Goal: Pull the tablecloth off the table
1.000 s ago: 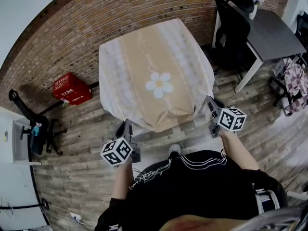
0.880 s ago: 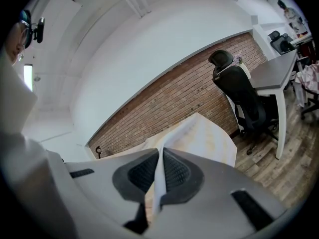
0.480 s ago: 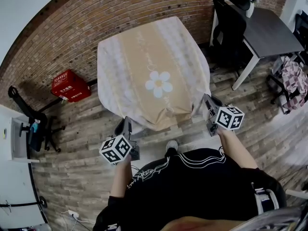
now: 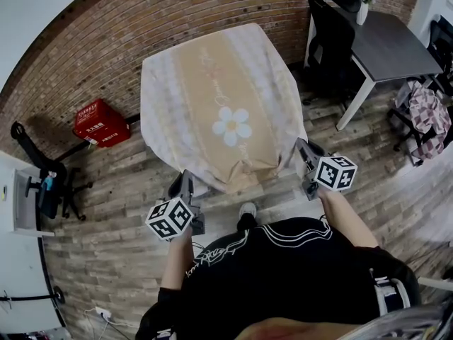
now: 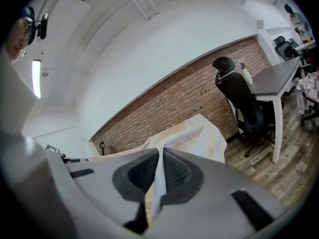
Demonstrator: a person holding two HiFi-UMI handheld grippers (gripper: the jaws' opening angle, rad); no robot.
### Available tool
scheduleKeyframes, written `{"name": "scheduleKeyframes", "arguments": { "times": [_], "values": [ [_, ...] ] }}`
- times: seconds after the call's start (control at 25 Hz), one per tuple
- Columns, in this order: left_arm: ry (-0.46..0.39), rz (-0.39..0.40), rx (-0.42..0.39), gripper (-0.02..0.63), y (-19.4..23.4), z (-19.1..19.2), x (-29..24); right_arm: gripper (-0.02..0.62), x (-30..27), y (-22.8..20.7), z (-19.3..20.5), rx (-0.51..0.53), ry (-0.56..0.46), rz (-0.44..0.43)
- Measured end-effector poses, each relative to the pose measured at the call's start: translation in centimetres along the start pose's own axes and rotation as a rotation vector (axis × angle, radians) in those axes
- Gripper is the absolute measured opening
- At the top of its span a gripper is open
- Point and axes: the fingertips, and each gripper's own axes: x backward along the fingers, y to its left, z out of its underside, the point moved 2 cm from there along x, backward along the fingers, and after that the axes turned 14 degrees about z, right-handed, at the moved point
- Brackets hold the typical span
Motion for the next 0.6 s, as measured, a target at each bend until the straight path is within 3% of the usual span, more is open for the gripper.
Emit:
{"name": "scheduleKeyframes", "arguments": {
  "times": [0.6],
  "values": [
    [-0.016,0.02,0.0,0.008,-2.7,2.4,2.9,-0.002,4.0,-0.4,1.3,0.02,0.0,0.006]
  ]
}}
